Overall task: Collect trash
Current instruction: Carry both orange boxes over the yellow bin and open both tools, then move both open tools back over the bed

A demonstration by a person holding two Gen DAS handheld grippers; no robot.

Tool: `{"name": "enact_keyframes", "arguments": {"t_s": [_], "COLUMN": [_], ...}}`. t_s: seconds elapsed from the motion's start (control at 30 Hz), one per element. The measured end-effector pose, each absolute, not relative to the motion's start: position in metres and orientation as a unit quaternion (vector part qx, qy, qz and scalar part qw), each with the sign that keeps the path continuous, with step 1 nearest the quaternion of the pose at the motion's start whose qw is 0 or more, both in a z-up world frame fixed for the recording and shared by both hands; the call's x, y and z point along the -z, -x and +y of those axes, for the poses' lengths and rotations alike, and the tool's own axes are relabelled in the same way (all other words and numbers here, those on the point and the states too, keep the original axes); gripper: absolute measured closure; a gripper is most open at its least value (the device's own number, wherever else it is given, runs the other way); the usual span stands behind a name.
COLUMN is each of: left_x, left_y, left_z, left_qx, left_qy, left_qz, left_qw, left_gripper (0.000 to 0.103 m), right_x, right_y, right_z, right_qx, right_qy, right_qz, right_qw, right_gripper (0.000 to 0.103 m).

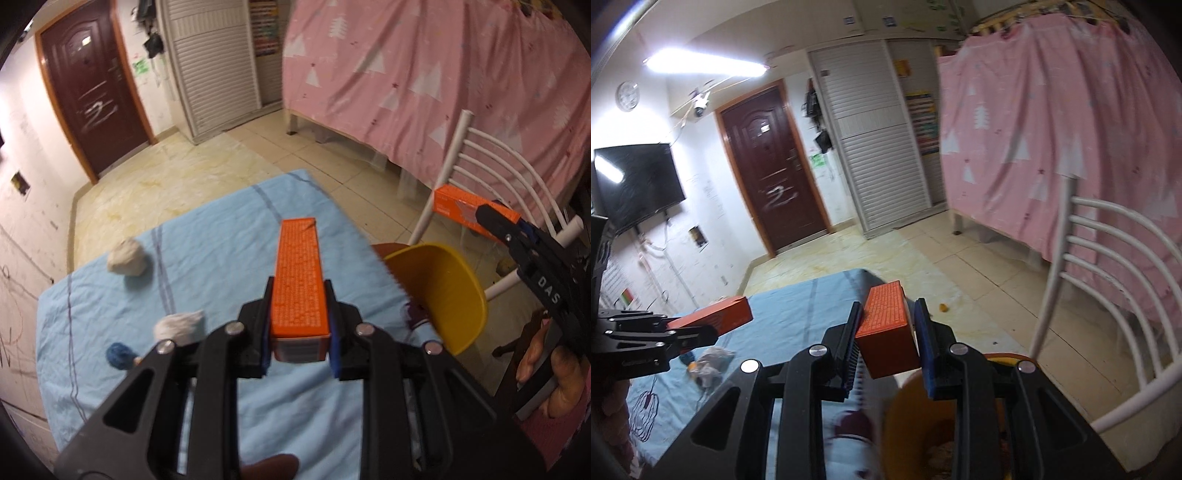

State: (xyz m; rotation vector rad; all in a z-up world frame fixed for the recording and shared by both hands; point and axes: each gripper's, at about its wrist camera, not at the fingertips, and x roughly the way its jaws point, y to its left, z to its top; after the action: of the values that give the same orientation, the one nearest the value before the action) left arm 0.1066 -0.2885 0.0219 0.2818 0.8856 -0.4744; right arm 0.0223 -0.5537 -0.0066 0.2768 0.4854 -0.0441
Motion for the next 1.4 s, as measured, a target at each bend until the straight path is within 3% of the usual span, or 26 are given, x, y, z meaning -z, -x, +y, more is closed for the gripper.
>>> {"name": "enact_keyframes", "arguments": {"t_s": [0.4, 0.53, 0.57, 0.6, 0.67, 1.0, 1.4], "left_x": [-0.006, 0.006, 0.010, 0.013, 0.017, 0.024, -0.001], "left_y": [-0.087, -0.089, -0.090, -0.092, -0.094, -0.099, -0.113], "left_z": [-0.382, -0.407, -0.412, -0.416, -0.422, -0.410, -0.342], "left_qx": [0.271, 0.292, 0.292, 0.294, 0.305, 0.296, 0.271], "left_qy": [-0.200, -0.200, -0.199, -0.196, -0.188, -0.180, -0.142], "left_qz": [0.421, 0.440, 0.445, 0.450, 0.460, 0.466, 0.448], "left_qw": [0.842, 0.825, 0.822, 0.820, 0.813, 0.814, 0.840], "left_gripper": [0.081, 0.081, 0.075, 0.057, 0.040, 0.040, 0.040], "right_x": [0.045, 0.053, 0.053, 0.052, 0.052, 0.045, 0.033], "right_y": [-0.006, -0.003, -0.002, -0.001, 0.006, 0.003, -0.027], "right_z": [-0.619, -0.635, -0.638, -0.642, -0.653, -0.642, -0.579], "right_qx": [0.067, 0.073, 0.081, 0.085, 0.090, 0.080, 0.025], "right_qy": [-0.187, -0.211, -0.215, -0.220, -0.237, -0.236, -0.193], "right_qz": [0.258, 0.263, 0.260, 0.256, 0.243, 0.239, 0.258], "right_qw": [0.946, 0.939, 0.938, 0.938, 0.936, 0.939, 0.946], "right_gripper": [0.080, 0.066, 0.063, 0.063, 0.061, 0.056, 0.045]}}
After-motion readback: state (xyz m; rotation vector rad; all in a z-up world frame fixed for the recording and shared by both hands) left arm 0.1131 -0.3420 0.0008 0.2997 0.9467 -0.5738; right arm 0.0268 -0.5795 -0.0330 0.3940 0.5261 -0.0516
